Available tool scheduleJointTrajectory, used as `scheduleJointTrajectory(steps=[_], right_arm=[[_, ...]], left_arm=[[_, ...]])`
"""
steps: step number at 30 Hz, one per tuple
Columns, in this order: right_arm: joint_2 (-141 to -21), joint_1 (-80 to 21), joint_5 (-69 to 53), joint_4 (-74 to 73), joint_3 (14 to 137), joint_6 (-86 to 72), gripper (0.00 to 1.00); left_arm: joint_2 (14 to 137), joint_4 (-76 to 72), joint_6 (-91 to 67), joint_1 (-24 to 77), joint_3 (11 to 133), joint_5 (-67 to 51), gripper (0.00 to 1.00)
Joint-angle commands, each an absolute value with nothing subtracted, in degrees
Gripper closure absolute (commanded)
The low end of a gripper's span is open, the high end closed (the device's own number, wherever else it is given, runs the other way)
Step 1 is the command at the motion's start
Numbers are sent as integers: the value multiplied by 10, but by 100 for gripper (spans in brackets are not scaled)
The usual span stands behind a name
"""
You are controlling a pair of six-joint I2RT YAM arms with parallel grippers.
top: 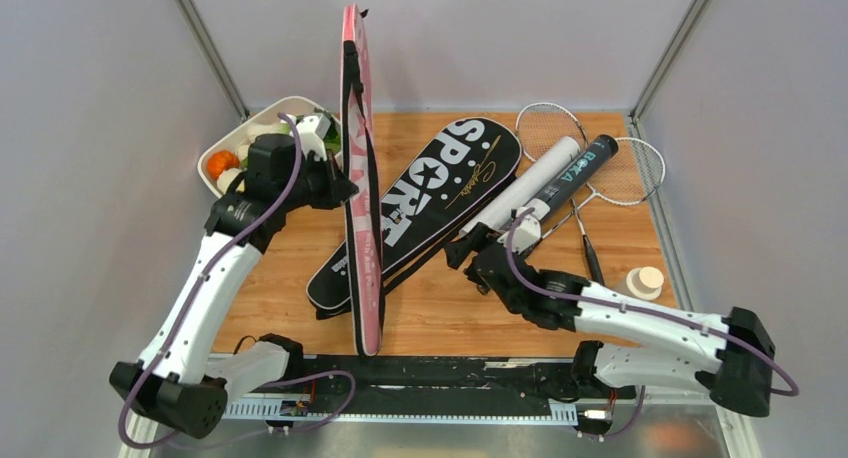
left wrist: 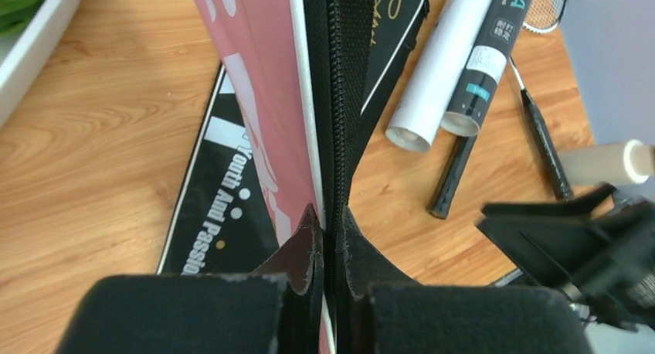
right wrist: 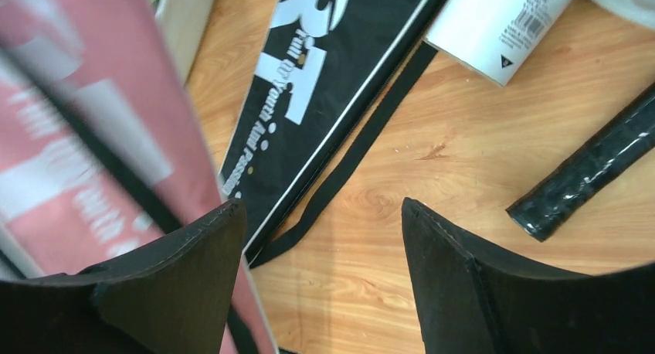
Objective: Pack up the badminton gear
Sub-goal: Open the racket bag at the center of the board.
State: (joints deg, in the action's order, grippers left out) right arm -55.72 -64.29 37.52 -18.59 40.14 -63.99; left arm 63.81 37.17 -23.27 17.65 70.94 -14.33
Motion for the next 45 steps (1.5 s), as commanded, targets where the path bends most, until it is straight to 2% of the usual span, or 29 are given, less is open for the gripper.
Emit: scheduleJointTrajectory(steps=[1, 5, 11, 15, 26, 29, 30, 35, 39, 45], right_arm=[[-662, -622, 381, -185, 439, -845, 23], [-774, -612, 366, -186, 479, -939, 23], [-900, -588, 345, -187, 558, -950, 24], [-958, -566, 297, -186, 566, -1015, 27], [-1103, -528, 283, -184, 676, -975, 30], [-1124, -522, 277, -183, 684, -982, 34], [-1131, -520, 275, -182, 688, -979, 37], [-1145, -502, 283, -178, 697, -953, 66], [-1120, -499, 339, -165, 694, -905, 100], [-1021, -501, 428, -94, 695, -707, 100]], left_arm=[[569, 399, -160, 177, 751, -117, 100], [535, 442, -173, 177, 745, -37, 100], [500, 444, -189, 177, 728, 45, 100], [497, 446, -195, 177, 740, 38, 100], [490, 446, -202, 176, 744, 45, 100], [493, 445, -202, 177, 741, 35, 100], [494, 444, -202, 177, 740, 30, 100], [499, 442, -199, 177, 738, 20, 100], [500, 440, -197, 176, 740, 9, 100], [514, 435, -192, 177, 746, -26, 100]])
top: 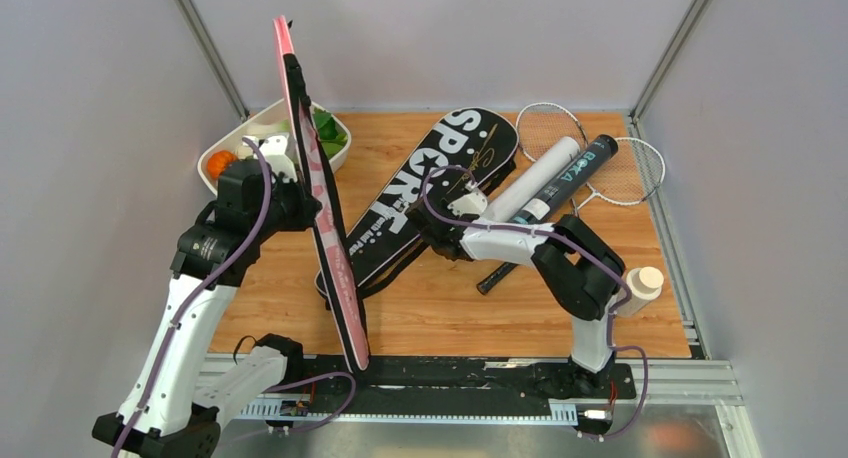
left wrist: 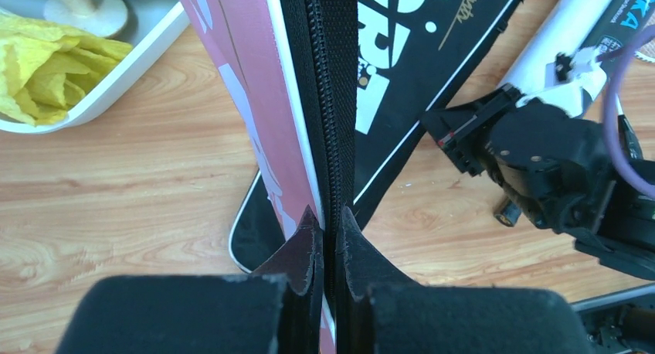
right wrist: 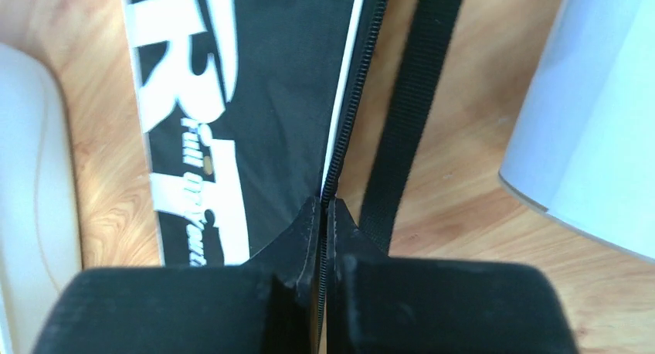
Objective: Pack up the badminton gear
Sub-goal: Open the racket bag at the center of the board, then place the racket bag at the center of the board.
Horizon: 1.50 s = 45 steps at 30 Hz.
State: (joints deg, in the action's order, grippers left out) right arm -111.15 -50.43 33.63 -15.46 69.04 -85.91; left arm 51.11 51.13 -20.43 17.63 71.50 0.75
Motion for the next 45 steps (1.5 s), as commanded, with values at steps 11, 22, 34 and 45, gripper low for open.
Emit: scheduleJointTrajectory(steps=[11, 22, 34, 45], right_arm=[[-809, -483, 461, -34, 651, -345, 100], [-634, -452, 347, 53, 607, -171, 100], [-590, -452, 333, 48, 598, -170, 100], [-610, -452, 290, 61, 599, -216, 100]], left_arm=[[609, 363, -198, 177, 743, -203, 100], [755, 138, -270, 176, 640, -348, 100], [925, 152, -286, 174, 635, -134, 56], [868, 311, -212, 158, 757, -18, 33]])
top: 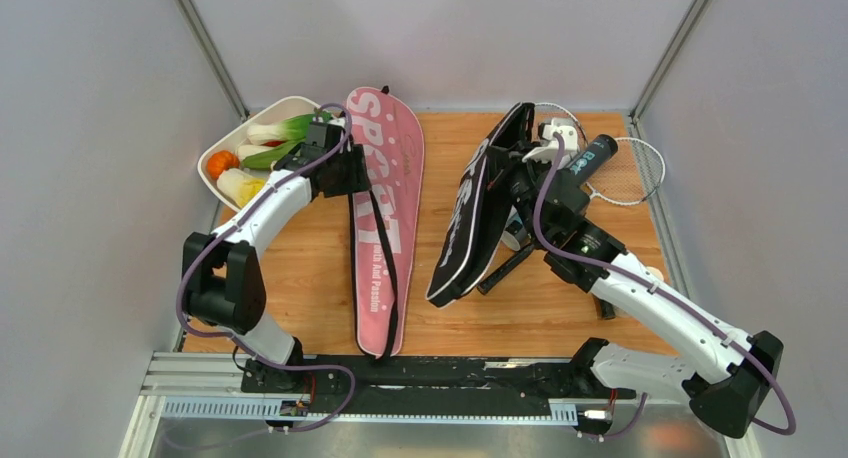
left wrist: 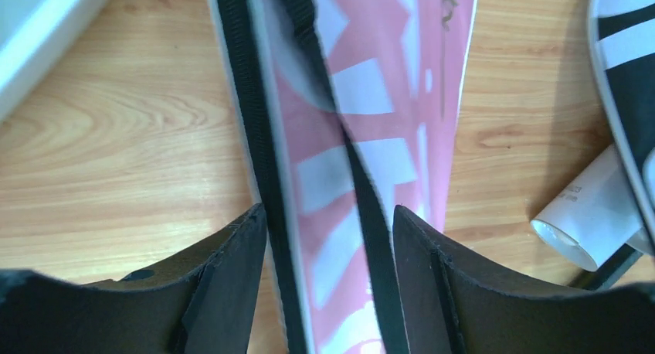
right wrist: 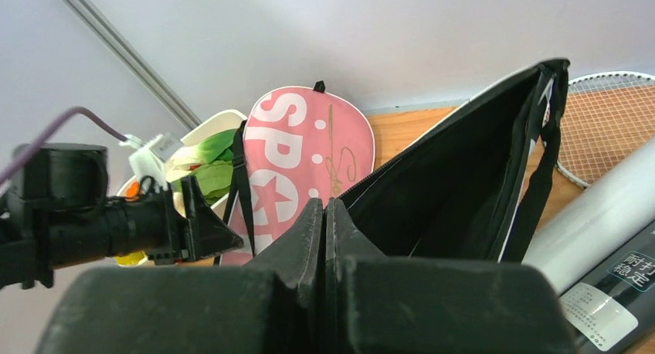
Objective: Pack up the badminton gear
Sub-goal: Place the racket bag at the center of the board.
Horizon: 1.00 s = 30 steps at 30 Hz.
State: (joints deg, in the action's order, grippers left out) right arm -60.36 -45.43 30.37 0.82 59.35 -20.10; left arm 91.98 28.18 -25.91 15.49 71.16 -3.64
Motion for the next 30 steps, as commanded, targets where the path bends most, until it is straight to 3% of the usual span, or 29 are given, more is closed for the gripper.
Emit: scheduleJointTrajectory(steps=[1, 6, 11, 14, 18, 25, 30], right_arm=[[-612, -453, 289, 67, 599, -215, 100], [-607, -453, 292, 77, 599, -217, 100], [-595, -452, 299, 77, 596, -219, 100], [-594, -453, 294, 77, 596, -220, 100], [-601, -453, 290, 77, 593, -217, 100], [-590, -452, 298, 77, 586, -214, 100], [-581, -452, 309, 78, 585, -202, 100]], left_arm=[[866, 311, -207, 158, 760, -29, 33], [903, 294, -183, 157, 751, -41, 36], [978, 312, -184, 164, 748, 13, 46], [964, 294, -185, 183, 715, 123, 43], [930, 252, -180, 191, 666, 176, 36], [960, 248, -195, 194, 649, 170, 33], [980, 173, -199, 206, 638, 72, 40]])
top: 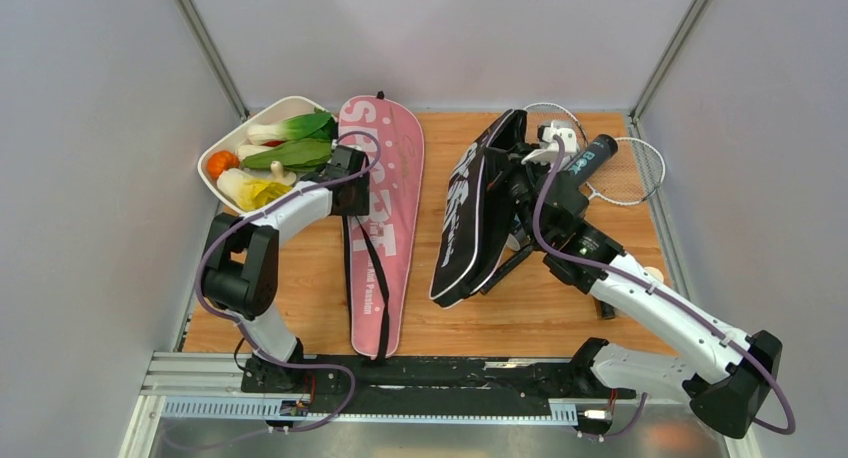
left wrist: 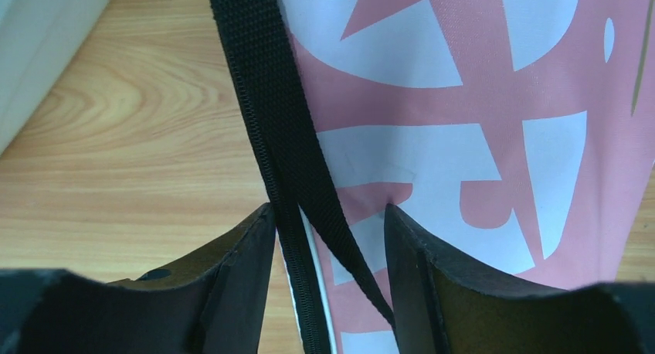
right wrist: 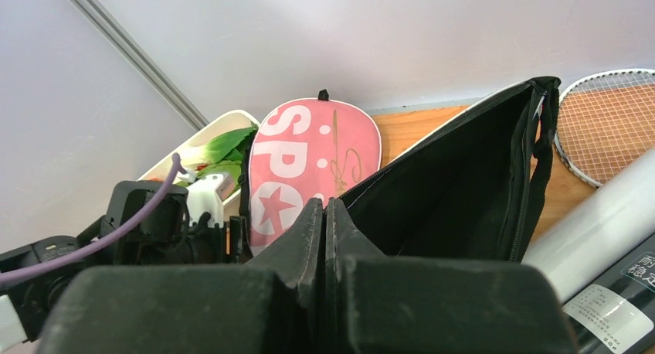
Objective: Pack up the badminton gear
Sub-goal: Place the racket bag at the center of the board.
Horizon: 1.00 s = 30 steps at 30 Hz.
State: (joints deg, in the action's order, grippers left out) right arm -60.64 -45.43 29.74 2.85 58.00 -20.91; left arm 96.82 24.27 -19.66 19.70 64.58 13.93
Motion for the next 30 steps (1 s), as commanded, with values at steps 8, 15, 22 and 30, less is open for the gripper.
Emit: scheduleJointTrajectory(steps=[8, 15, 22, 30], right_arm=[[-581, -452, 310, 78, 586, -191, 100], [-604, -452, 312, 116, 585, -170, 100], [-697, -452, 321, 279, 650, -62, 100], [-786, -456, 287, 344, 762, -7, 100]], left_arm=[[1033, 128, -209, 248, 695, 8, 45], [1013, 203, -240, 247, 748, 85, 43], [919, 287, -283, 205, 875, 67, 40], [840, 381, -260, 148, 966, 22, 37]])
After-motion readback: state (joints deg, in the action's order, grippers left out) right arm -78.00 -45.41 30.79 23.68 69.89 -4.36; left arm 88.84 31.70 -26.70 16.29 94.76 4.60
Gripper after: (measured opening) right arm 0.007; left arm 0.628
